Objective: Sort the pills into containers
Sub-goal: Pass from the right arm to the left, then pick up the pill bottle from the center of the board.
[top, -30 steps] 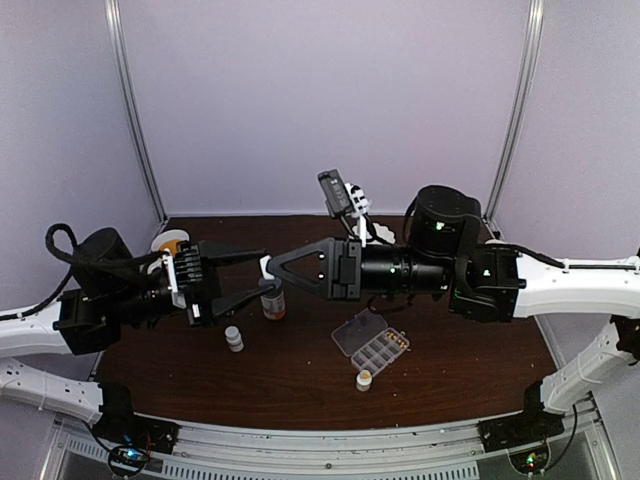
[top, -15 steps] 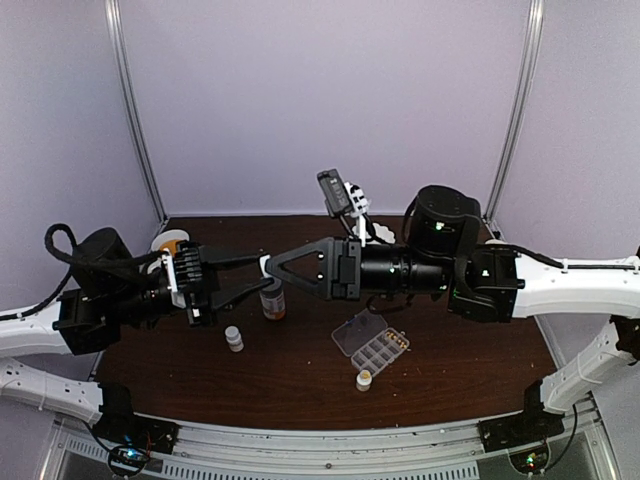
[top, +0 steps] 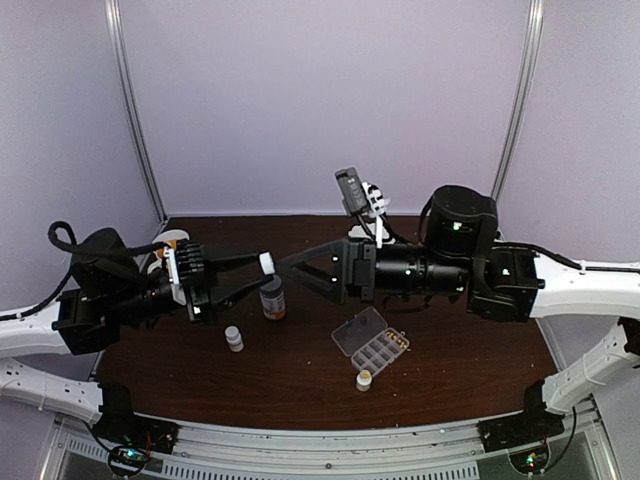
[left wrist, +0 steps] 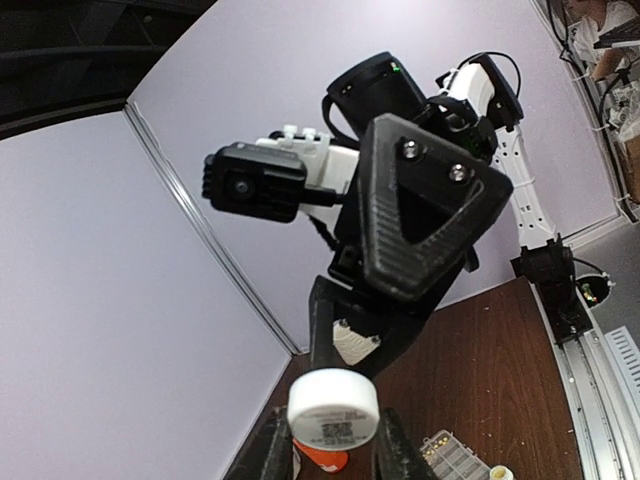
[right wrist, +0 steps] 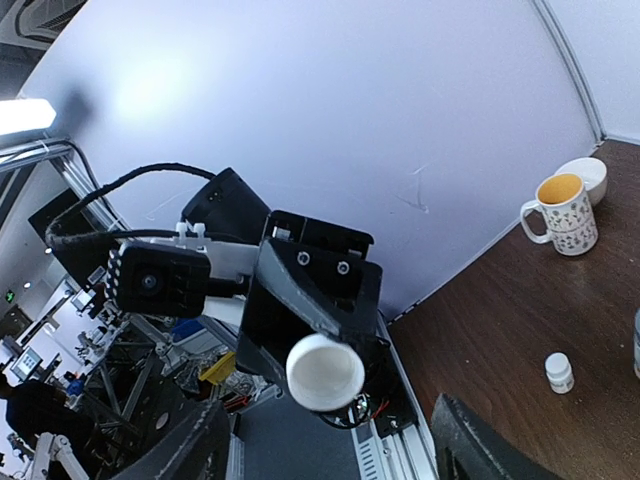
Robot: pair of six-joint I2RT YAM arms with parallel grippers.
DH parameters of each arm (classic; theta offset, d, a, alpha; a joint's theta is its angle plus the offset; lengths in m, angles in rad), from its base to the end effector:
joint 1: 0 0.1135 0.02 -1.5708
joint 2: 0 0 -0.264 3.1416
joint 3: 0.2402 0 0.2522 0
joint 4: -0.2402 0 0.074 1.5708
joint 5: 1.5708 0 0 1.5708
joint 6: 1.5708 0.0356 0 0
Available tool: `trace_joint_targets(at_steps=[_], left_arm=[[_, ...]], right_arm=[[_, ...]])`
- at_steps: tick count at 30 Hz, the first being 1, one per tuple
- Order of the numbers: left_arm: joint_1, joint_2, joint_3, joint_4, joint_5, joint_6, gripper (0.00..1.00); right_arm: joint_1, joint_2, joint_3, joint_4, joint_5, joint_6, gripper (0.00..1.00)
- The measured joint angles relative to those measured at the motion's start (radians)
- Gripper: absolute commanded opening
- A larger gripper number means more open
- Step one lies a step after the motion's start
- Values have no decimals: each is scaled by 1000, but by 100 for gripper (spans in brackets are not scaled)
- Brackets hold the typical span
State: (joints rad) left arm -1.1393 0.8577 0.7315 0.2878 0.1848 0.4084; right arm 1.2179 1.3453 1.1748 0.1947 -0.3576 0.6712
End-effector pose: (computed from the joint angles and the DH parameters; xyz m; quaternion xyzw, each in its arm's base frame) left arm 0.0800 -0.1893 0.3594 0.5010 0.4122 -0.3269 0.6872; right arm 0.0989 0.3045 0.3910 -0.3081 0.6275 0.6434 0.3121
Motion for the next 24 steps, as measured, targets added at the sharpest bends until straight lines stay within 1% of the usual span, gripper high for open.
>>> trace_joint_targets(at_steps=[7, 9, 12, 15, 19, 21, 24], left_arm=[[0, -18, -39, -56, -86, -172, 27], [0, -27, -57, -89, -113, -238, 27], [0, -34, -63, -149, -163, -349, 27], [0, -34, -63, -200, -205, -454, 27], [0, -21, -55, -292, -238, -578, 30], [0, -12, -50, -321, -246, -614, 30], [0, 1, -46, -353, -253, -652, 30]], right_arm=[[0, -167, -158, -115, 141, -122, 82], [0, -192, -211, -142, 184, -153, 91], [0, -237, -330, -165, 254, -194, 99], [0, -306, -484, -138, 303, -209, 100], [0, -416, -726, -15, 345, -218, 100], [0, -443, -786, -6, 362, -226, 100], [0, -460, -803, -26, 381, -258, 100]])
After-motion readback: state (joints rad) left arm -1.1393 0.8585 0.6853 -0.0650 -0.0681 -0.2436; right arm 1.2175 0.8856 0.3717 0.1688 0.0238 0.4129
